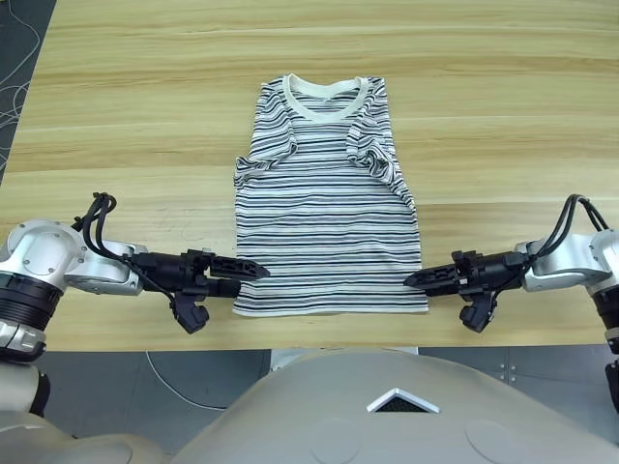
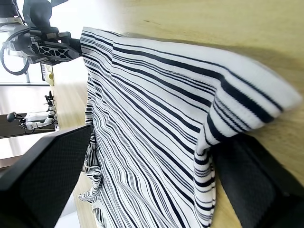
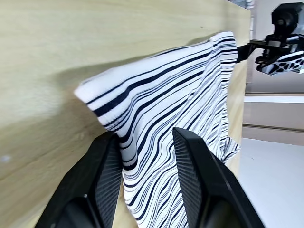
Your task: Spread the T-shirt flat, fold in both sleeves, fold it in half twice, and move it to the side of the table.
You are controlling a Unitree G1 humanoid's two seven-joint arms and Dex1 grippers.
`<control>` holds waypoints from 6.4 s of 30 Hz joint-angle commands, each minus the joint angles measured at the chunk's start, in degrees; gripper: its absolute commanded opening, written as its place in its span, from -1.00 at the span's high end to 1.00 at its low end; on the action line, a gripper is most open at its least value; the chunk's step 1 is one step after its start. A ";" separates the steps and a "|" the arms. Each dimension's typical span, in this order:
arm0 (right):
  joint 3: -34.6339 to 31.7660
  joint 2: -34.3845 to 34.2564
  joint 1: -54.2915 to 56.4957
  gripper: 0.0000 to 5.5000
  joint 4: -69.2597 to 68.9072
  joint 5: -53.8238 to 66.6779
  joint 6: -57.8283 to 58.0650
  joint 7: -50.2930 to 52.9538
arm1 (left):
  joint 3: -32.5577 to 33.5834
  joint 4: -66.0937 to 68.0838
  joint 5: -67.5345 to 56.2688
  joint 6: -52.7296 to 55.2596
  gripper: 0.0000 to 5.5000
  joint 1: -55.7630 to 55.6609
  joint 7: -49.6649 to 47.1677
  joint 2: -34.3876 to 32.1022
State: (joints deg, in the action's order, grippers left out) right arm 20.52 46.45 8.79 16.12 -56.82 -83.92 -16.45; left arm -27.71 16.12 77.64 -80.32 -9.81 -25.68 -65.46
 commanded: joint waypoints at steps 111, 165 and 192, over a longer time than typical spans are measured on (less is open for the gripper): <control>-7.59 -18.45 23.73 0.96 17.89 62.63 61.22 -47.87 | 16.91 6.51 -80.50 64.68 0.95 -15.59 87.59 25.57; -13.68 -31.61 34.86 0.07 52.06 45.26 58.57 -8.83 | 26.52 19.96 -72.98 79.86 0.28 -25.44 56.18 38.61; 13.17 -14.45 13.13 0.07 -12.80 28.68 86.61 -49.93 | -11.29 52.63 -36.49 60.39 0.28 -39.79 41.68 49.66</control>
State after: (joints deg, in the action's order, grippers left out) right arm 28.98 29.74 25.91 12.86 -26.91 -6.46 -54.95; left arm -35.70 65.64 37.58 -17.56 -48.75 17.22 -17.88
